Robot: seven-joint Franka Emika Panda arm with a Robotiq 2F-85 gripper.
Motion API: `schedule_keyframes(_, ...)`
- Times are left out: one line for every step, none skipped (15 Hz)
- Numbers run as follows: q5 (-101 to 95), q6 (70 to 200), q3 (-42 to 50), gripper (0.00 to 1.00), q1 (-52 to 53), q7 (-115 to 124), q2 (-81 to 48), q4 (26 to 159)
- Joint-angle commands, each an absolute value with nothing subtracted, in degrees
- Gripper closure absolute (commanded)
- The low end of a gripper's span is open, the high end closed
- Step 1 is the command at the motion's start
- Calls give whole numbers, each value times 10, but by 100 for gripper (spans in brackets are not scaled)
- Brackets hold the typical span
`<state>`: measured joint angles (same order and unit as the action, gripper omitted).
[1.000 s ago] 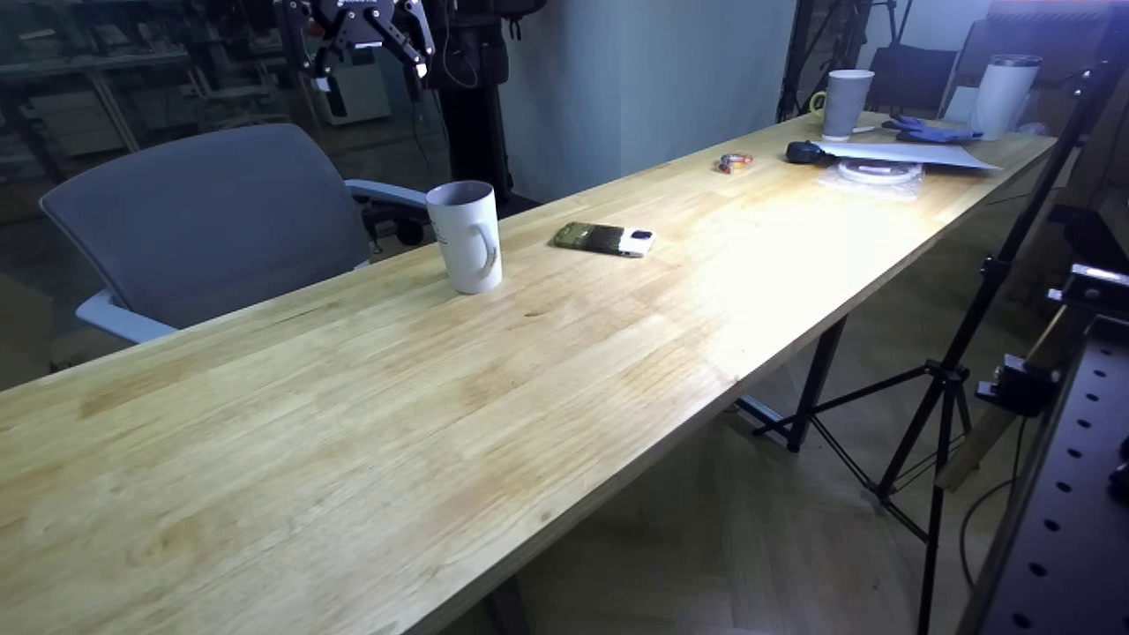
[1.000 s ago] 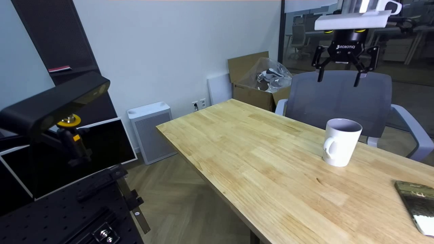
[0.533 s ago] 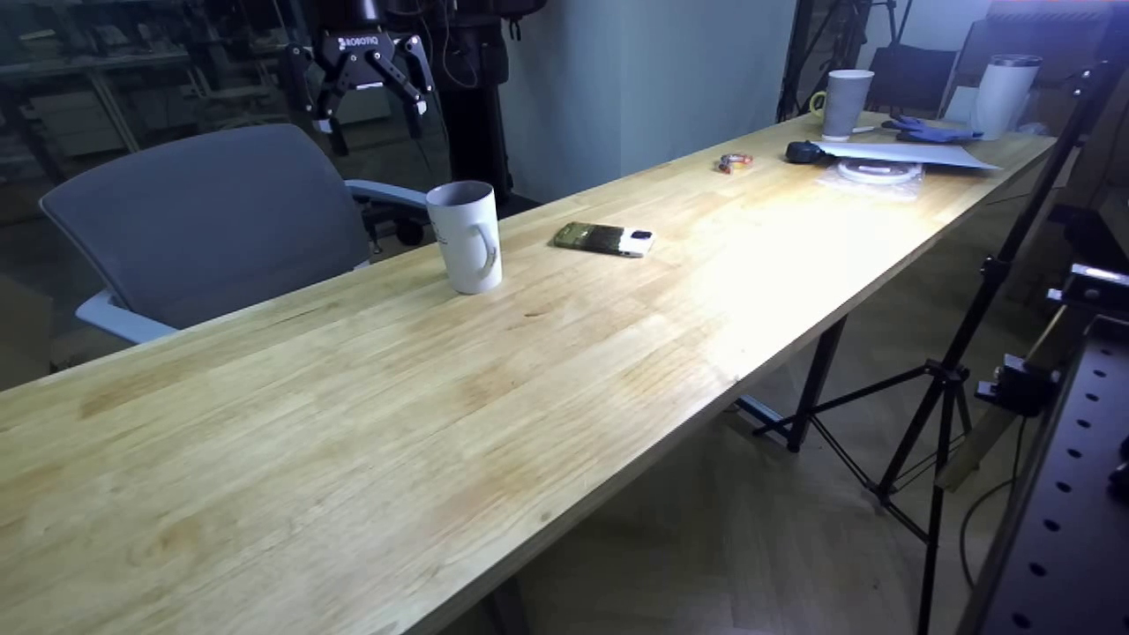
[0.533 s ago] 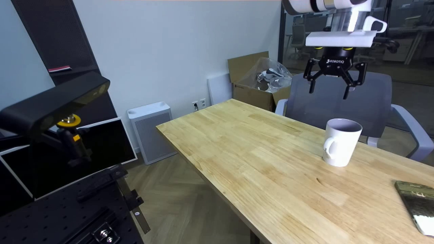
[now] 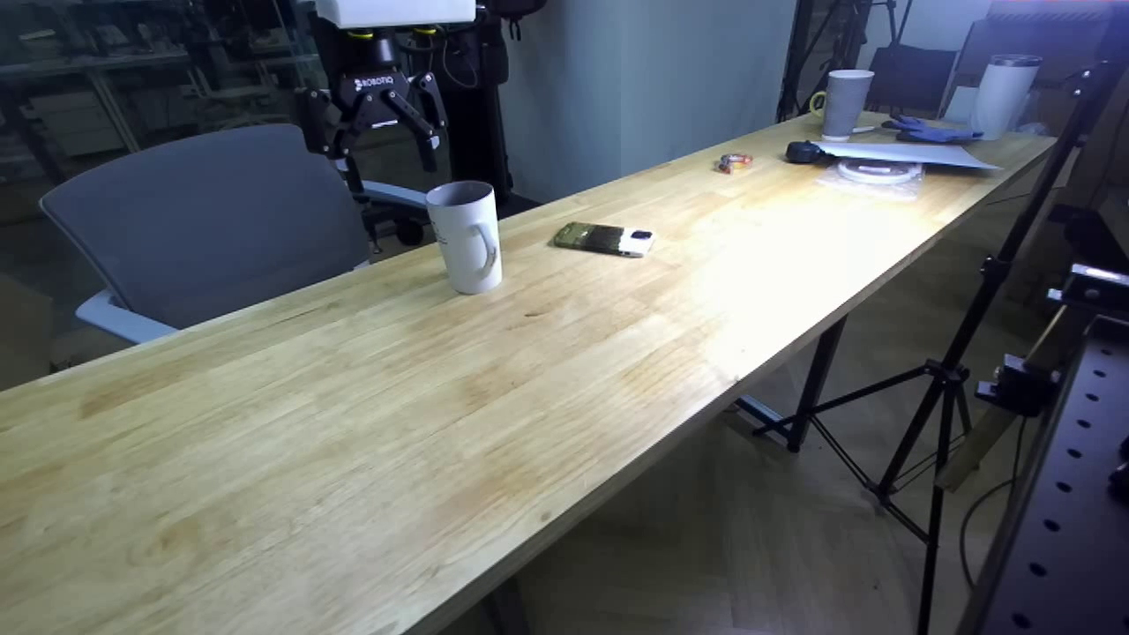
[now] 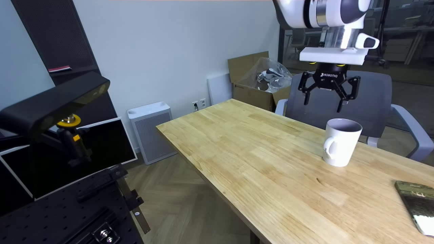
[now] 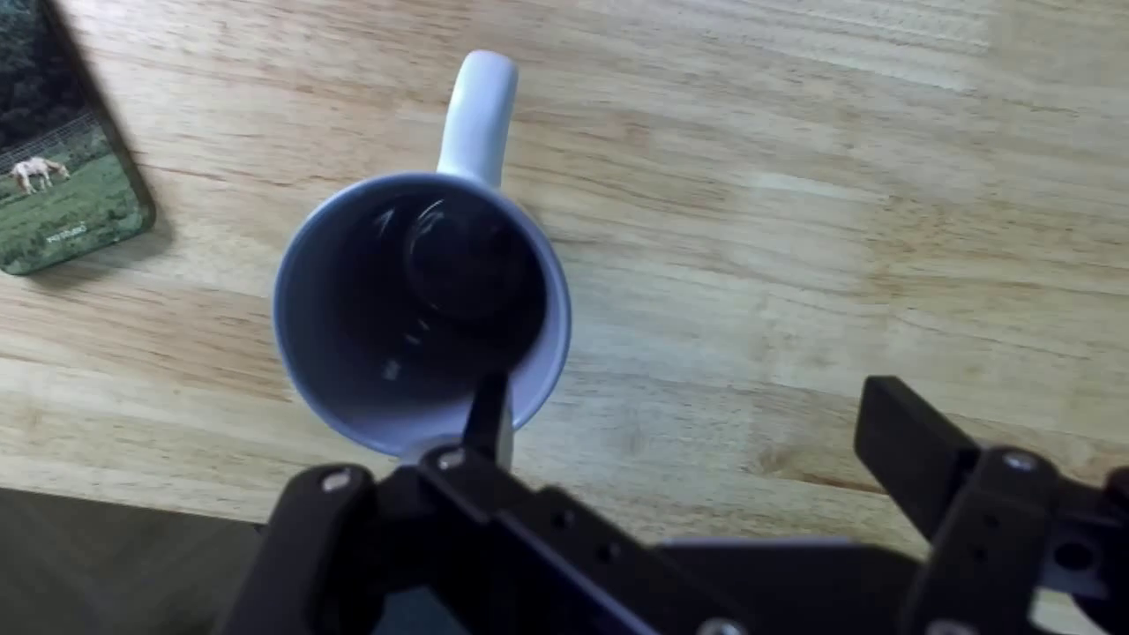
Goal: Move the white mug to the front of the table
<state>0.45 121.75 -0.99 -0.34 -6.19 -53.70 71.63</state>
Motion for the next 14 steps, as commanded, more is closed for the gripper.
schedule_keyframes(2, 1240, -9, 0, -5, -54, -494, 788)
schedule_keyframes(2, 1246, -9, 0, -6, -54, -489, 799)
schedule_keyframes(2, 1253, -8, 0, -6, -54, -484, 811)
schedule_keyframes(2, 1266, -9, 0, -9, -59, -481, 822)
schedule_keyframes(0, 1285, -7, 0, -10, -59, -483, 828)
schedule_keyframes(0, 1297, -7, 0, -13, -62, -481, 836)
schedule_keyframes(-3, 1315, -5, 0, -14, -63, -481, 842)
schedule_keyframes(-5, 1327, -3, 0, -15, -63, -482, 846)
schedule_keyframes(-6, 1336, -3, 0, -17, -64, -483, 849)
schedule_keyframes(-6, 1344, -1, 0, -19, -64, -484, 852)
schedule_keyframes(-6, 1350, 0, 0, -20, -64, -485, 854)
schedule_keyframes(-6, 1353, 1, 0, -21, -64, -487, 854)
schedule_keyframes(-7, 1356, 2, 0, -22, -62, -489, 855)
schedule_keyframes(-9, 1357, 4, 0, -21, -61, -492, 855)
